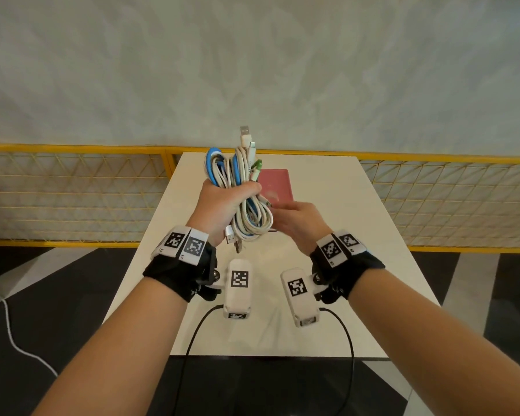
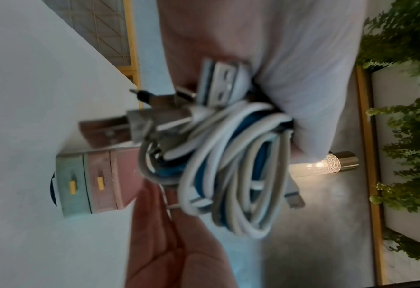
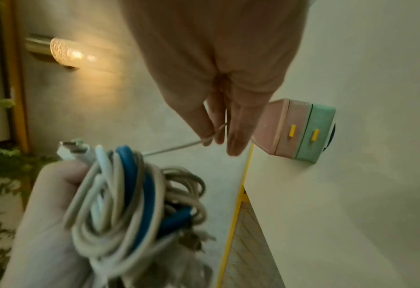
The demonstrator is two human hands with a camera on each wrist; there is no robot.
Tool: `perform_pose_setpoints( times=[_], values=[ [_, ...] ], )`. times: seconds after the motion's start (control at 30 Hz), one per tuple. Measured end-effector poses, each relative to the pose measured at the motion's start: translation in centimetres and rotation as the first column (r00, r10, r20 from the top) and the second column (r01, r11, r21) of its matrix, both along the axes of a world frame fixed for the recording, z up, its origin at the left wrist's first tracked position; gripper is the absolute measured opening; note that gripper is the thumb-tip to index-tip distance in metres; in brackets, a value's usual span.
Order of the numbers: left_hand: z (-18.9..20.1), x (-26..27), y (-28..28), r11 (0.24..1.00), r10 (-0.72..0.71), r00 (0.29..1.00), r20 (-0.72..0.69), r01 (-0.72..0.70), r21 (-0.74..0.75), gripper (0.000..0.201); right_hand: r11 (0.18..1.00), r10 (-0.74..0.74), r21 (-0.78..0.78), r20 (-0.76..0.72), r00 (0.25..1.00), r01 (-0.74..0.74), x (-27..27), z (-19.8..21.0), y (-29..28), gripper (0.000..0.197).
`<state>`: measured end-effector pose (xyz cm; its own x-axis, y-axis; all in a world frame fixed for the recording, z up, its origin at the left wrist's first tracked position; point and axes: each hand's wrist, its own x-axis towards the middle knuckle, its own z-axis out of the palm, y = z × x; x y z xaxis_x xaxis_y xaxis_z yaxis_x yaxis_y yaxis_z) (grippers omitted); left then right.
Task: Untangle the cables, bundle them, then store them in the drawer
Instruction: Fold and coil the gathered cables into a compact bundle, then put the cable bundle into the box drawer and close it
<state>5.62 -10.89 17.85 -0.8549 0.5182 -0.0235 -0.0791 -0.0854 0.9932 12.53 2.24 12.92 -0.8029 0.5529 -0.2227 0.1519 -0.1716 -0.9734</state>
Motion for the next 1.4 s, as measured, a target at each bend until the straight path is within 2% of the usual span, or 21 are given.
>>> perform_pose_setpoints(
  times=[0.1, 0.17, 0.27, 0.37, 0.43, 0.57, 0.7, 0.83, 0.9, 1.0, 1.1, 1.17, 1.23, 1.4],
  values=[
    [-0.4, 0.0, -0.9, 0.991, -0.067, 0.996, -0.063, 0.059, -0.117, 0.005, 0.992, -0.113, 0.049, -0.047, 0.992, 0.115, -0.4, 0.3, 0.6, 0.046],
    [-0.6, 0.1, -1.3, 0.985, -0.087, 0.992, -0.093, 0.071, -0.156, 0.014, 0.991, -0.119, 0.045, -0.116, 0.986, 0.125, -0.4, 0.8, 0.3, 0.044],
    [-1.3, -0.1, -1.3, 0.988, -0.031, 0.992, -0.124, 0.012, -0.156, 0.018, 0.986, -0.042, 0.155, -0.174, 0.984, 0.070, -0.1, 1.0, -1.3, 0.034],
    [-1.7, -0.8, -1.0, 0.992, 0.054, 0.990, -0.134, -0.069, -0.110, 0.011, 0.975, 0.049, 0.221, -0.215, 0.975, 0.000, 0.0, 0.8, -3.1, 0.051],
    [-1.9, -1.2, -0.8, 0.992, 0.065, 0.988, -0.142, -0.079, -0.095, 0.012, 0.980, 0.052, 0.200, -0.197, 0.979, -0.011, -0.2, 0.7, -3.9, 0.066],
    [-2.3, -2.2, -0.9, 0.993, 0.079, 0.988, -0.130, -0.088, -0.072, 0.018, 0.981, 0.089, 0.185, -0.184, 0.979, -0.054, -1.0, 1.2, -4.4, 0.052],
    [-2.2, -2.8, -1.3, 0.999, -0.008, 0.994, -0.113, 0.002, -0.055, 0.021, 0.989, 0.149, 0.048, -0.250, 0.957, -0.141, -1.4, 2.2, -4.9, 0.061],
    [-1.9, -3.3, -1.2, 0.990, -0.079, 0.985, -0.153, 0.059, -0.127, 0.021, 0.967, 0.232, -0.024, -0.315, 0.920, -0.253, -1.6, 2.5, -5.2, 0.068],
    [-2.0, -4.1, -1.5, 0.982, -0.101, 0.981, -0.166, 0.072, -0.173, 0.018, 0.958, 0.260, -0.040, -0.310, 0.915, -0.286, -1.8, 2.1, -5.2, 0.066],
    [-2.5, -5.2, -1.9, 0.968, -0.136, 0.980, -0.145, 0.101, -0.228, 0.012, 0.961, 0.256, -0.038, -0.248, 0.934, -0.273, -2.2, 1.6, -4.6, 0.052],
    [-3.5, -5.9, -1.5, 0.961, -0.157, 0.981, -0.110, 0.126, -0.247, 0.014, 0.991, 0.125, 0.065, -0.143, 0.982, -0.117, -3.1, 0.8, -3.3, 0.039],
    [-4.4, -6.3, -0.9, 0.959, -0.142, 0.985, -0.099, 0.112, -0.261, 0.016, 0.976, 0.035, 0.215, -0.090, 0.995, -0.015, -3.6, -0.1, -1.8, 0.041],
    [-5.7, -7.3, 0.1, 0.948, -0.095, 0.988, -0.118, 0.054, -0.313, 0.018, 0.941, -0.016, 0.338, -0.038, 0.999, 0.027, -3.9, -1.3, 0.0, 0.045],
    [-9.4, -10.2, 3.5, 0.861, -0.052, 0.981, -0.185, -0.050, -0.506, 0.016, 0.936, -0.145, 0.337, 0.113, 0.983, 0.100, -4.1, -4.9, 4.6, 0.041]
  ],
)
